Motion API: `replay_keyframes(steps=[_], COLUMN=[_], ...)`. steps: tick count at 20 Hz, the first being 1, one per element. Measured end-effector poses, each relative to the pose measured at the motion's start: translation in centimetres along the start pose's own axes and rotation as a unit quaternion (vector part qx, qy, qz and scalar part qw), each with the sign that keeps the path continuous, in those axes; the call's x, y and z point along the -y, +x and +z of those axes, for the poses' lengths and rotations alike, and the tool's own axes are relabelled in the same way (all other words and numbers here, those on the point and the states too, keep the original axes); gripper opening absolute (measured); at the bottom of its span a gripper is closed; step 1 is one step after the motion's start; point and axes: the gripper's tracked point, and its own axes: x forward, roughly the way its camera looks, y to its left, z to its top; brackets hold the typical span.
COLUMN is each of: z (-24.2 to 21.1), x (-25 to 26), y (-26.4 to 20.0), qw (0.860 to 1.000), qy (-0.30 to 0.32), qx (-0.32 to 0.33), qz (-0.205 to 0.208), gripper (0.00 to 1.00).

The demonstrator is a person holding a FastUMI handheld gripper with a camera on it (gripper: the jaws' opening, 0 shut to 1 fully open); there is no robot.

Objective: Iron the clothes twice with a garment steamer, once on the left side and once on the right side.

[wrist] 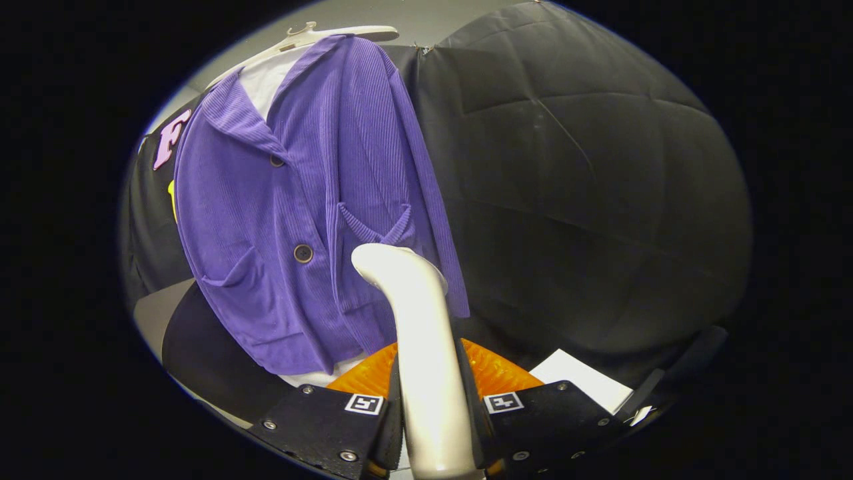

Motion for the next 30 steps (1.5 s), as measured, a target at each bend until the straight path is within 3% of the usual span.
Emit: replay_keyframes(steps=[15, 25, 30], z=[-4.1, -1.9, -0.8], x=[-4.5, -11.2, -16.0], y=[-5.0, -13.4, -17.6], qw=[0.996, 0.974, 0.971], qy=[-0.038, -0.084, -0.106], qx=[-0.032, 0.031, 0.073], qz=[0.077, 0.206, 0.201], gripper=[0.4, 0.41, 0.4])
